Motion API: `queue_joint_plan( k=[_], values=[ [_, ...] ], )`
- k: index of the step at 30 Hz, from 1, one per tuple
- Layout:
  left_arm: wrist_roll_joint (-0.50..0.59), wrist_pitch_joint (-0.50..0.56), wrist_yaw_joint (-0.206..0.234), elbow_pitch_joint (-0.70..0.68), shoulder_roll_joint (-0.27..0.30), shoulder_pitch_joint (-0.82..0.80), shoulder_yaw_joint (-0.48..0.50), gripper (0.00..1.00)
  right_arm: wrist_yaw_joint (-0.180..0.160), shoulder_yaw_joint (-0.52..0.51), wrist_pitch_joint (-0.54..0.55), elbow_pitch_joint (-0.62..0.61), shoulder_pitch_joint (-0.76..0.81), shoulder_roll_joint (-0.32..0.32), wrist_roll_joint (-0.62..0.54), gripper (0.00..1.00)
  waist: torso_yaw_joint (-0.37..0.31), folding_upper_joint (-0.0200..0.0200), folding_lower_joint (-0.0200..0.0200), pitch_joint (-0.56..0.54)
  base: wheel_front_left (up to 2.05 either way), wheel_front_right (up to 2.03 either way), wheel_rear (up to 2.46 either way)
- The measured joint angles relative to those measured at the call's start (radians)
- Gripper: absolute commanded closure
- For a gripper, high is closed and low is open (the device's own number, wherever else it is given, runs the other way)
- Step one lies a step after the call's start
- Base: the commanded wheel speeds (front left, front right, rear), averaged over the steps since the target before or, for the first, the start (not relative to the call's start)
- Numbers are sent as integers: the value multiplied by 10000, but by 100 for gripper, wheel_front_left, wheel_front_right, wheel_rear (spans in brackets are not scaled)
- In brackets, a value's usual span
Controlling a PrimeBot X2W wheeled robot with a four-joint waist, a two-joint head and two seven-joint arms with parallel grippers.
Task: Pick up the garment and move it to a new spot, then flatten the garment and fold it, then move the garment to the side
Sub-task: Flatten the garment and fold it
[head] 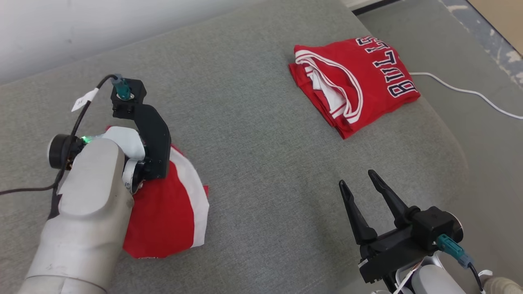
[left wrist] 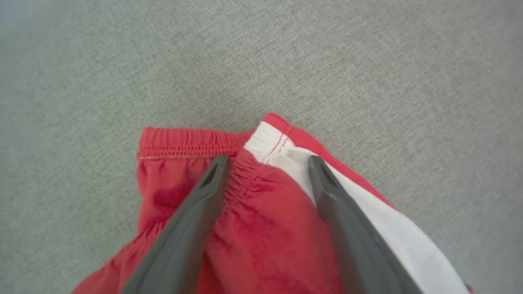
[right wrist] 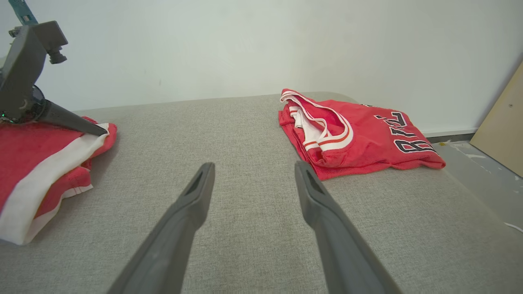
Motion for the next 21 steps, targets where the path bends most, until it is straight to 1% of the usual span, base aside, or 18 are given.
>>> queue_joint_plan(
  k=[3, 7, 11, 12, 13, 14, 15, 17, 19, 21],
  values=[
    [408, 44, 222, 27, 140, -53, -318, 0, -2, 59, -29, 2, -9, 19, -10, 0, -138, -1, -2, 97, 0, 0, 0],
    [999, -4, 497, 27, 280, -191, -811, 0, 0, 178, -31, -2, -74, 10, -10, 0, -139, -1, -3, 115, 0, 0, 0],
    [980, 36, 464, 128, 282, -215, -917, 0, 0, 217, -40, -6, -126, -29, -8, 0, -124, 0, -3, 166, 0, 0, 0],
    [922, 115, 424, 161, 236, -213, -917, 38, 0, 209, -40, -6, -126, -38, -4, 0, -110, -1, -3, 180, 0, 0, 0],
    [895, 150, 370, 192, 199, -203, -938, 38, 0, 190, -40, -4, -126, -56, -2, 0, -90, -1, -3, 191, 0, 0, 0],
    [890, 151, 293, 194, 174, -197, -974, 76, -2, 165, -42, -4, -126, -71, 0, 0, -68, -1, -3, 204, 0, 0, 0],
    [890, 84, 265, 192, 159, -197, -1016, 100, 0, 142, -42, 2, -126, -79, 0, 0, -47, -1, -3, 213, 0, 0, 0],
    [857, -61, 211, 171, 119, -178, -1055, 100, 0, 104, -42, 17, -126, -77, -2, 0, 0, -1, -3, 222, 0, 0, 0],
    [792, -577, 217, 4, 36, -176, -1030, 100, 0, 67, -44, 23, -126, -65, -4, 0, 64, 0, -3, 222, 0, 0, 0],
    [485, -1223, 242, -253, -169, -187, -905, 100, 0, 48, -44, 15, -126, -58, -12, 0, 147, -1, -3, 206, 0, 0, 0]
  ],
)
